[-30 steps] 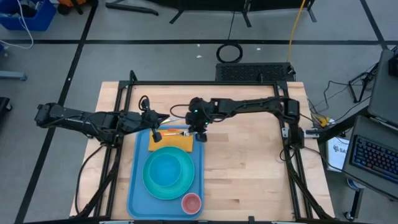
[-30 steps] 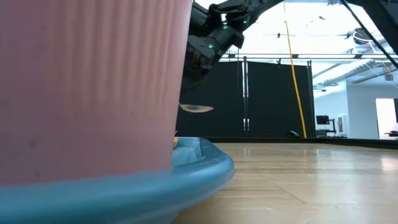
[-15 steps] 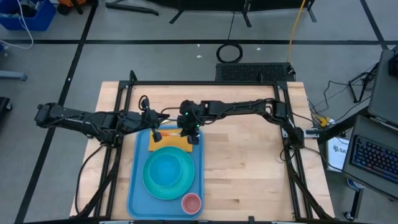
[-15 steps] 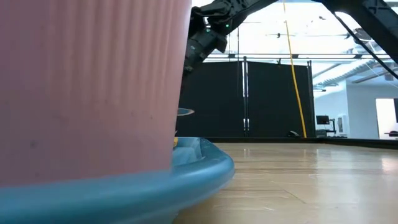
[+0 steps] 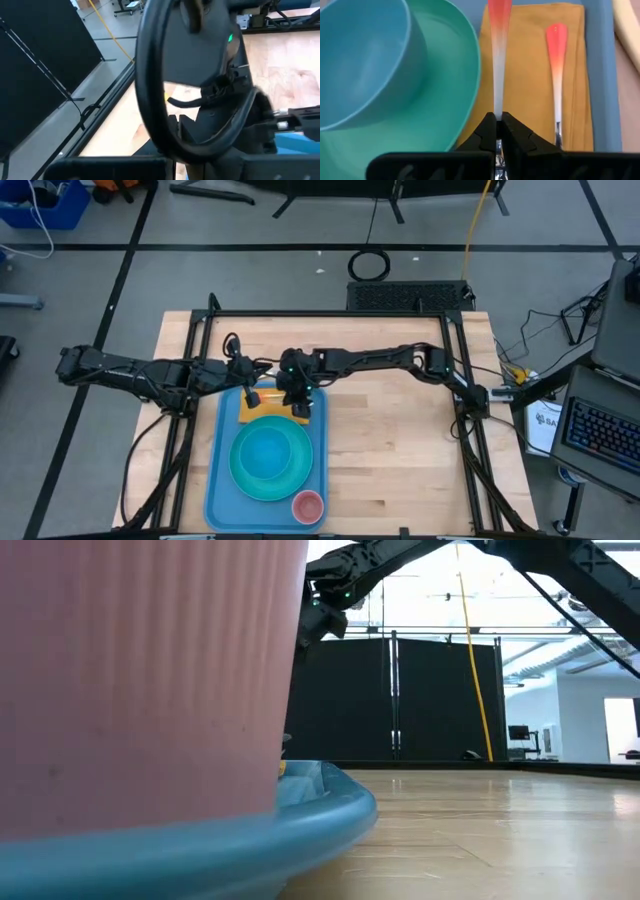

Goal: Set up tray
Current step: Put the orange spoon to the bottom of the orange fork on the yellow napkin on the blue serving tray

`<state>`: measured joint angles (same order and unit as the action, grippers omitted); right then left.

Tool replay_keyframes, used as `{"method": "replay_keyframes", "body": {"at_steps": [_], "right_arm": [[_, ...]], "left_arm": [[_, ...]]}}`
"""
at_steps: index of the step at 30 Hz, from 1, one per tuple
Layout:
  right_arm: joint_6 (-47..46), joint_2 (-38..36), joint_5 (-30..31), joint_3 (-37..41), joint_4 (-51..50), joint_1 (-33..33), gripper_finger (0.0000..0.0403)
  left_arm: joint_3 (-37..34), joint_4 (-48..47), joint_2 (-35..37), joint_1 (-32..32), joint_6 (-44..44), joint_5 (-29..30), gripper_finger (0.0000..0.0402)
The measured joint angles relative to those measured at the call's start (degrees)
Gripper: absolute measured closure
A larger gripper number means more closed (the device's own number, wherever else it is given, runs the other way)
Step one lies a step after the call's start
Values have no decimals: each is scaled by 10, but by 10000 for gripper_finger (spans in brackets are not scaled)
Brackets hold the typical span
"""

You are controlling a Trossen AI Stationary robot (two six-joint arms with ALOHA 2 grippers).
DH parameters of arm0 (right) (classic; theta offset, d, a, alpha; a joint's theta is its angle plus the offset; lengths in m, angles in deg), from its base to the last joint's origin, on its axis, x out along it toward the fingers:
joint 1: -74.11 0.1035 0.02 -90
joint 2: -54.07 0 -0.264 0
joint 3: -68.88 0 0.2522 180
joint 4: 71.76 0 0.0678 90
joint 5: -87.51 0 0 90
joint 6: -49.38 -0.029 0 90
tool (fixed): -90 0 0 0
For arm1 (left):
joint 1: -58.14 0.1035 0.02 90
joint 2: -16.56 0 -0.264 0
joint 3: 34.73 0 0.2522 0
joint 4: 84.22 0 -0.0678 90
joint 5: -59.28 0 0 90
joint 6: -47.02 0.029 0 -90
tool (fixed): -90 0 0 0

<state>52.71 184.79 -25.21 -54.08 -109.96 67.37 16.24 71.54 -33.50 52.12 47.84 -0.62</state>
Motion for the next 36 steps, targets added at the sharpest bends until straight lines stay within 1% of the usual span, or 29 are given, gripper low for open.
{"method": "replay_keyframes", "body": {"at_steps": [14,16,24,36], "right_arm": [[-8,3,7,0,19,1,403],[-13,3,17,0,20,1,403],[-53,19,17,0,37,1,403],[-46,34,18,-2,54,1,403]], "left_arm": [[0,3,0,0,0,-1,380],[0,3,0,0,0,-1,380],[0,0,0,0,0,-2,380],[0,-1,-1,0,0,-3,380]]}}
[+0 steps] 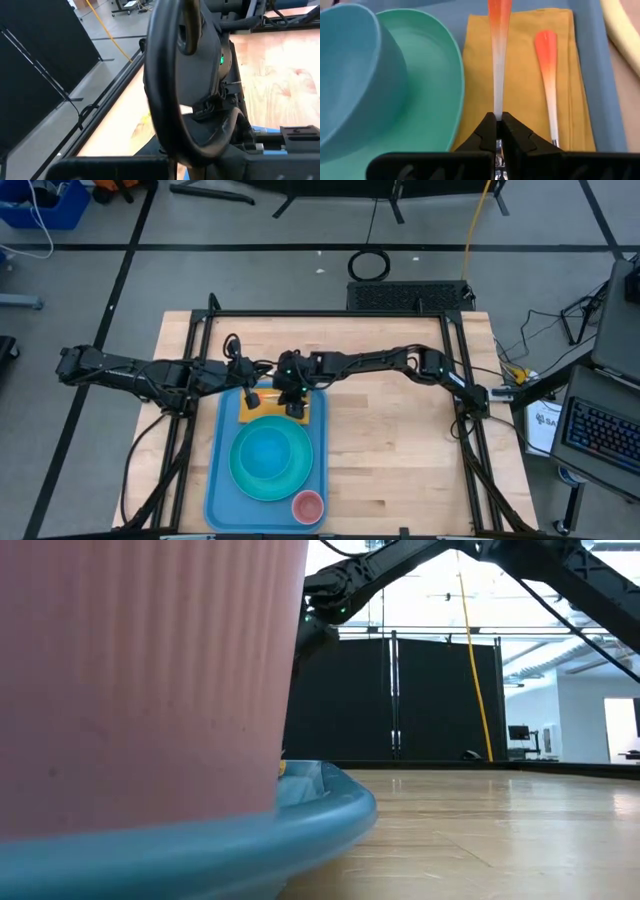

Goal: Set up tray
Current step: Put the orange spoon to the bottom of the orange fork on the yellow napkin on the blue serving tray

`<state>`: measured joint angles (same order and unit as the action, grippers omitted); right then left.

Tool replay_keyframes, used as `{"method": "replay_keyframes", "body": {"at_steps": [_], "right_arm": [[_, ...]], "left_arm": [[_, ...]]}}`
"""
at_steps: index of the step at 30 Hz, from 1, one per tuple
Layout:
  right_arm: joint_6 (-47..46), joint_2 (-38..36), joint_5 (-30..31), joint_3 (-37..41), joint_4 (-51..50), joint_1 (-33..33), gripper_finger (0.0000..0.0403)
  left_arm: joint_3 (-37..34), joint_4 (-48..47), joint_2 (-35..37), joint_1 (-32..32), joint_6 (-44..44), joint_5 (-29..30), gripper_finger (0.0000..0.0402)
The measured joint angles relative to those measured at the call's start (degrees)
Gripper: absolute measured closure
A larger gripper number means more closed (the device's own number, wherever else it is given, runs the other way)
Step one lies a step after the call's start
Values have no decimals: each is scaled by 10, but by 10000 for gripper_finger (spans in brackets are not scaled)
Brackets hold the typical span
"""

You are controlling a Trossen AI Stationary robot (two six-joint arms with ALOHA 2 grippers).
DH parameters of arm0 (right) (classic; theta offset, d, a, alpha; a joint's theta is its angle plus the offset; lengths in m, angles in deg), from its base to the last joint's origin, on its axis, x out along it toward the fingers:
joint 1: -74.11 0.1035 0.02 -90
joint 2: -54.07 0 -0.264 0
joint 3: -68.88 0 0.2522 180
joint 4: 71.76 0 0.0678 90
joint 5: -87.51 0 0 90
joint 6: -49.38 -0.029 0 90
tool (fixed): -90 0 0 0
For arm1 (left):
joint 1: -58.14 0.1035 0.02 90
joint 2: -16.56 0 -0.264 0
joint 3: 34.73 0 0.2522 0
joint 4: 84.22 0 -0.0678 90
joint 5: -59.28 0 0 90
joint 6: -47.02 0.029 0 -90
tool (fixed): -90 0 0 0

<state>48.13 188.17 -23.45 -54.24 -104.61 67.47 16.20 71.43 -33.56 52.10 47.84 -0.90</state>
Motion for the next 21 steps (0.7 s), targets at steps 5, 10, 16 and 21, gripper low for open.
{"method": "replay_keyframes", "body": {"at_steps": [5,10,16,21], "right_arm": [[-5,13,1,1,1,0,403],[4,13,16,1,4,-1,403],[7,18,27,1,1,-1,403],[13,28,27,1,0,-1,403]], "left_arm": [[0,2,0,0,0,-2,380],[0,2,0,1,0,-2,380],[0,0,0,1,0,-3,380],[1,3,0,1,0,-3,380]]}}
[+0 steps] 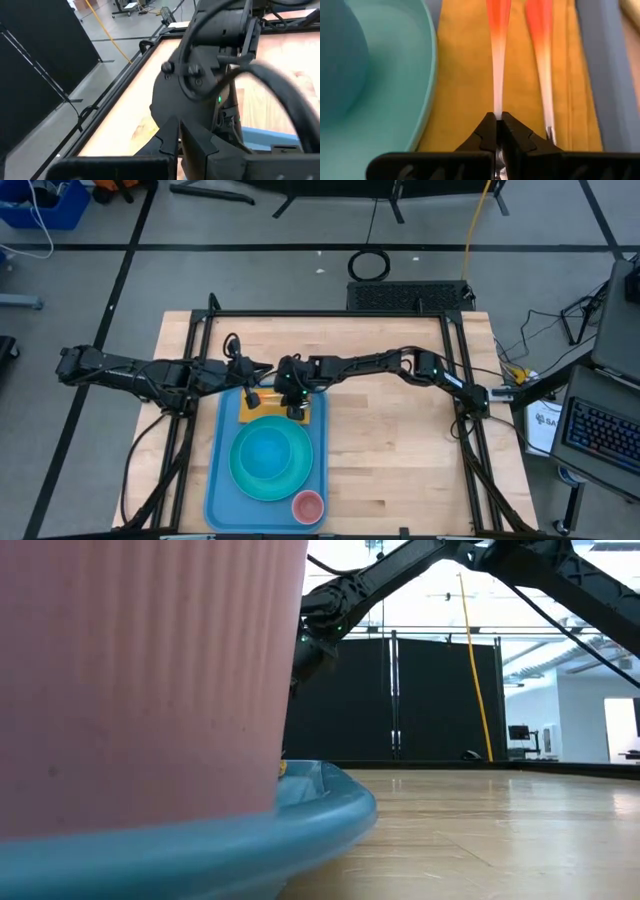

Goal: Set up tray
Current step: Put the orange spoon to the bottom of the orange fork on the yellow napkin on the blue serving tray

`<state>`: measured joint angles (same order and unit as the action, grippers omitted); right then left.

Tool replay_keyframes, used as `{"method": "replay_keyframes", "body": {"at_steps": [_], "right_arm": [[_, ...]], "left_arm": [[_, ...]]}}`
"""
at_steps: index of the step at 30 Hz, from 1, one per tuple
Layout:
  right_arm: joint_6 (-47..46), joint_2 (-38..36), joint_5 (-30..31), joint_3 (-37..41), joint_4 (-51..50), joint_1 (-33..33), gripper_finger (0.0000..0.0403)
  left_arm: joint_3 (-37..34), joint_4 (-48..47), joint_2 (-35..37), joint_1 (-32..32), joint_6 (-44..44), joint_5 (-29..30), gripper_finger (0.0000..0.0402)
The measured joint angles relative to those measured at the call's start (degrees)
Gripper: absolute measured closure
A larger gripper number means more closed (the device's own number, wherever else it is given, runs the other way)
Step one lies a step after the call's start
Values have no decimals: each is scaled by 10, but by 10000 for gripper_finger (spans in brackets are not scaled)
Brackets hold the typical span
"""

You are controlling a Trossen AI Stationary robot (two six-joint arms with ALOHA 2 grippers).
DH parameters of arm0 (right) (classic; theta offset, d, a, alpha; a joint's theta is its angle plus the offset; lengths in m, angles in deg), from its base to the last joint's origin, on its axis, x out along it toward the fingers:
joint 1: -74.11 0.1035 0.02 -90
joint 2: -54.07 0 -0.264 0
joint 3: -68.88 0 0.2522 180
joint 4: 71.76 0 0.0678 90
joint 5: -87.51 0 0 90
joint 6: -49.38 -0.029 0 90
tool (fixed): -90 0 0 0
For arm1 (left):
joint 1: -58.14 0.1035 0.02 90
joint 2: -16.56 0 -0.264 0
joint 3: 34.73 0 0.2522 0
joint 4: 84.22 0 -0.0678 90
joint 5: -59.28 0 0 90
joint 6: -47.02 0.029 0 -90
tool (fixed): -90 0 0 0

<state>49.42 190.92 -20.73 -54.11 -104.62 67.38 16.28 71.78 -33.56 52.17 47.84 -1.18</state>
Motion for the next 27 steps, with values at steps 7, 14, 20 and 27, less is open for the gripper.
{"method": "replay_keyframes", "body": {"at_steps": [7,14,20,27], "right_arm": [[10,8,0,0,2,1,403],[11,8,2,0,4,1,402],[-6,8,33,0,5,2,402],[-9,8,38,0,9,1,402]], "left_arm": [[0,-2,0,0,0,0,380],[0,-4,0,0,0,0,380],[0,-4,0,0,0,0,380],[0,-4,0,0,0,0,380]]}}
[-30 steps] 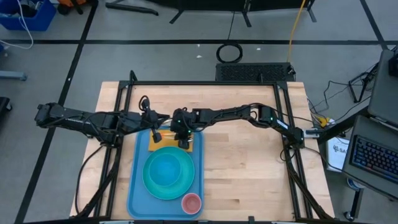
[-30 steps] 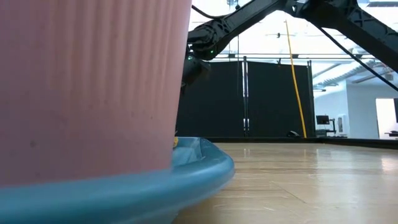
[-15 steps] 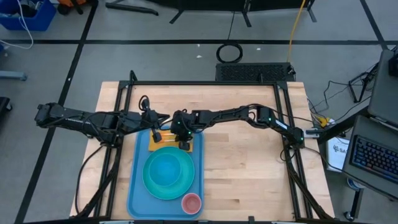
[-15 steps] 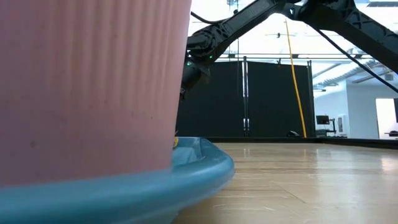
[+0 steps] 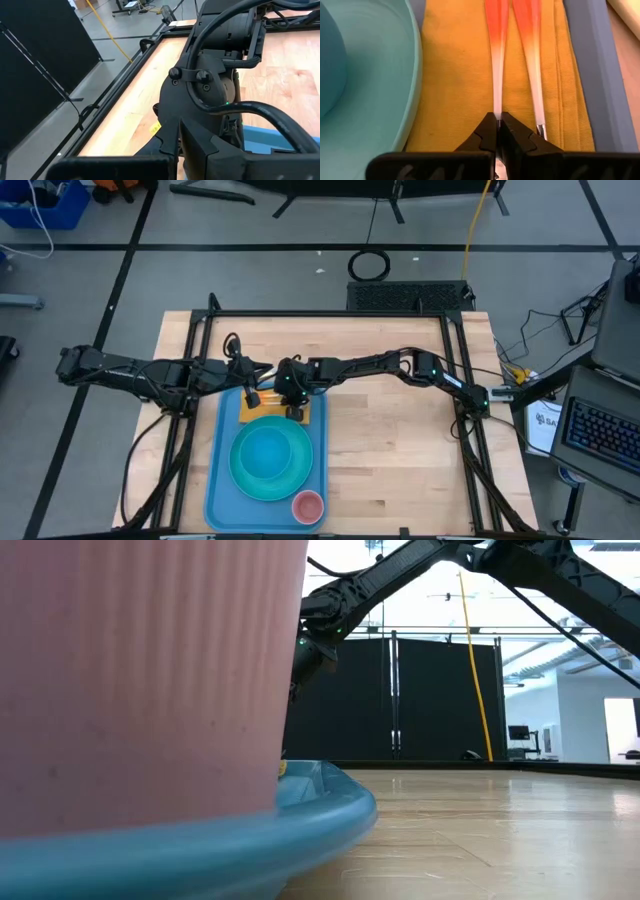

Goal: Set up tray
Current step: Put the orange spoon to the bottom of the orange fork on the yellow napkin on the blue serving tray

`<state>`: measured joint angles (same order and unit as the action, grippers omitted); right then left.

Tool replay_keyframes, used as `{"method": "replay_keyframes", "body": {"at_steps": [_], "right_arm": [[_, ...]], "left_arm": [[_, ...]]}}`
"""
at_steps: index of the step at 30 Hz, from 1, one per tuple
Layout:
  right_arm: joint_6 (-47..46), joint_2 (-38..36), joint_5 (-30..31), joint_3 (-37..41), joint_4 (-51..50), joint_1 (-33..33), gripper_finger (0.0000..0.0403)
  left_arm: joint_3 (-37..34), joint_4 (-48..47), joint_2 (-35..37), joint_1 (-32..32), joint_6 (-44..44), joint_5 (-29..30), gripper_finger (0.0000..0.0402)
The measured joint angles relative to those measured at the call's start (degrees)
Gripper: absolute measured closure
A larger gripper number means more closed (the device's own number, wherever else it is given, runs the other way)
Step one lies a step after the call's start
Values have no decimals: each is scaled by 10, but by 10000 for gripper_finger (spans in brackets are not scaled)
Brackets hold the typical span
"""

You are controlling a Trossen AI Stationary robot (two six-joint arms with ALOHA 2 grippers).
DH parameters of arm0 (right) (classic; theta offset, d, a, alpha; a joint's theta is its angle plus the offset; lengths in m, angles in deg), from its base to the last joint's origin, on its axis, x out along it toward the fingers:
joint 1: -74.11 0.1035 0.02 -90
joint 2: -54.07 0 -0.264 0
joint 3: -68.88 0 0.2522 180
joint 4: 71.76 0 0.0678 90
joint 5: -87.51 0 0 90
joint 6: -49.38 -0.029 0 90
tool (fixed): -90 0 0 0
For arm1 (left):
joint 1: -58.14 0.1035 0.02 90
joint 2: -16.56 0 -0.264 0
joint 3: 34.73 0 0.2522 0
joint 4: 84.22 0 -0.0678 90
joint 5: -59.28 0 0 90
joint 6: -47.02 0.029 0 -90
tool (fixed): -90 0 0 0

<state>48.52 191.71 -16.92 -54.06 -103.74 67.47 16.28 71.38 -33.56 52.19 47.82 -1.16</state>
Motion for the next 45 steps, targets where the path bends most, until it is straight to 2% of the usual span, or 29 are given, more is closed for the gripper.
{"method": "replay_keyframes", "body": {"at_steps": [22,27,38,45], "right_arm": [[-13,0,7,0,8,-5,401],[-13,0,-11,0,7,-5,401],[-19,0,2,0,4,-5,401],[-29,0,-12,1,8,-1,366]], "left_arm": [[-20,18,0,0,4,4,380],[-20,24,0,0,5,5,380],[-20,30,0,0,5,4,380],[-20,31,0,0,5,4,380]]}}
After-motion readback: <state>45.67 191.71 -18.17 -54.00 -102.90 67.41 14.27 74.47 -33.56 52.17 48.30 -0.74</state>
